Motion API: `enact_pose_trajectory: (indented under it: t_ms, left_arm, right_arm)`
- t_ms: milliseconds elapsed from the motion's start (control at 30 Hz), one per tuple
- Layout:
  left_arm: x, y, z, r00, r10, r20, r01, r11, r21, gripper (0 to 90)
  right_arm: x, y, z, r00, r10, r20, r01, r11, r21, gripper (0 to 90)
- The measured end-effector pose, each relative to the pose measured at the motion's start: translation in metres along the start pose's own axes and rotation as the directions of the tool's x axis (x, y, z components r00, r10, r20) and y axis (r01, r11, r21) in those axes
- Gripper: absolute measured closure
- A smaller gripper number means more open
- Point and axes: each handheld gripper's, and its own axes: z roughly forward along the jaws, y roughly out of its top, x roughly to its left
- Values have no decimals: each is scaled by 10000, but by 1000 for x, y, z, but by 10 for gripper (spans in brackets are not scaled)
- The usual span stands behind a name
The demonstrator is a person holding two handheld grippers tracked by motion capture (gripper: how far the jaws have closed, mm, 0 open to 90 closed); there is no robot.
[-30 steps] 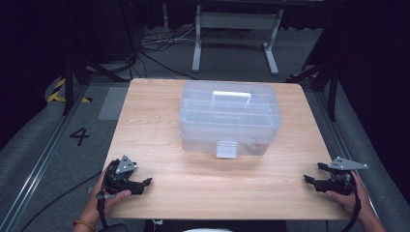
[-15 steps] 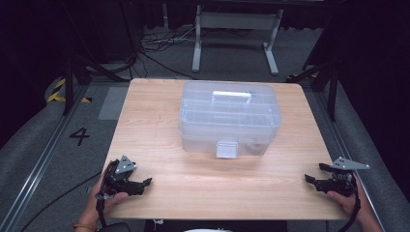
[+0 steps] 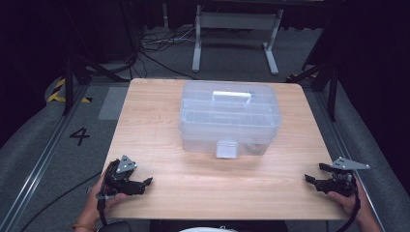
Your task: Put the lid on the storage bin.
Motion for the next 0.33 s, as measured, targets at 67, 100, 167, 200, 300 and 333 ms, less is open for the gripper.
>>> enact_pose_trajectory:
  t_ms: [67,100,167,200,300,333]
  left_arm:
    - [0,0,0,10000,-1,-3,1,10000,-1,114]
    - [0,0,0,10000,-19,4,19,10000,-2,114]
    - [0,1,1,10000,-64,8,64,10000,31,106]
    - [0,1,1,10000,-42,7,42,10000,31,101]
    - [0,1,1,10000,-10,-7,10,10000,48,95]
    - [0,1,1,10000,-10,-16,11,10000,53,95]
  right_arm:
    - [0,1,1,10000,14,25,-14,10000,13,172]
    - [0,1,1,10000,14,25,-14,10000,13,172]
    - [0,1,1,10000,-21,22,21,10000,-1,172]
    - [0,1,1,10000,-19,38,19,10000,-6,172]
    - [0,1,1,10000,26,63,-26,10000,7,172]
    - [0,1,1,10000,26,63,-26,10000,7,172]
